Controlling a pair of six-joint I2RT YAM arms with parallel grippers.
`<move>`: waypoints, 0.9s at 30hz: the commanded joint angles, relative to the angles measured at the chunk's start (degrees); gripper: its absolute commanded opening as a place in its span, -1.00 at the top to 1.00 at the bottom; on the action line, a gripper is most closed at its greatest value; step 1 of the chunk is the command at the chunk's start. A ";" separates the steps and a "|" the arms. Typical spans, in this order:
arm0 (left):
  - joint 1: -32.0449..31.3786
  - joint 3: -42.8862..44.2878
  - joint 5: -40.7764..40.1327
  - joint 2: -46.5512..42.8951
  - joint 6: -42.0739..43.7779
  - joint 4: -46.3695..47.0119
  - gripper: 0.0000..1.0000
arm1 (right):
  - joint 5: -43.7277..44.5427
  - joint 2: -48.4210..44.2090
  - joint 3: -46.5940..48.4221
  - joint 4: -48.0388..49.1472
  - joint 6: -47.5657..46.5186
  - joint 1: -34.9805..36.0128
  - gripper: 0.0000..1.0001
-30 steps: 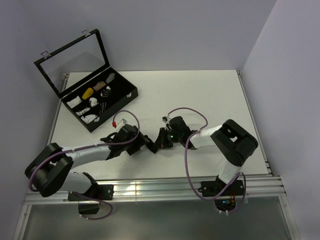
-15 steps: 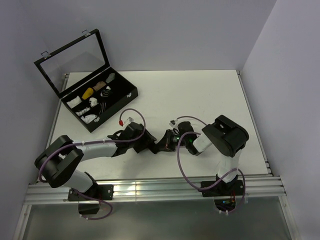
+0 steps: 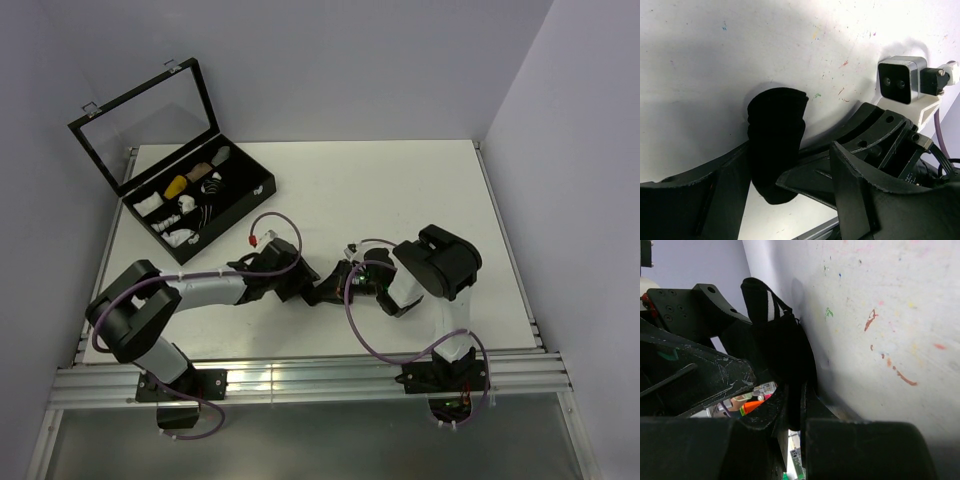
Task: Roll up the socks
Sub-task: Roll the sock at the center of the board.
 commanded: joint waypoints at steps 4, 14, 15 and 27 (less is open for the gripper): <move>-1.25 0.07 0.85 3.36 2.24 -8.85 -0.34 | 2.06 2.66 -1.05 -1.70 1.59 -1.48 1.00; -1.25 2.79 0.23 5.39 5.05 -14.56 -0.44 | 3.29 3.63 -1.67 -1.08 3.00 -3.24 1.00; -1.33 3.23 0.41 5.74 5.23 -15.00 -0.44 | 3.37 3.63 -1.49 -1.17 3.00 -3.33 1.00; -1.16 6.40 1.38 10.84 7.34 -18.16 -0.04 | 3.03 3.72 -1.40 -1.79 2.74 -3.42 0.97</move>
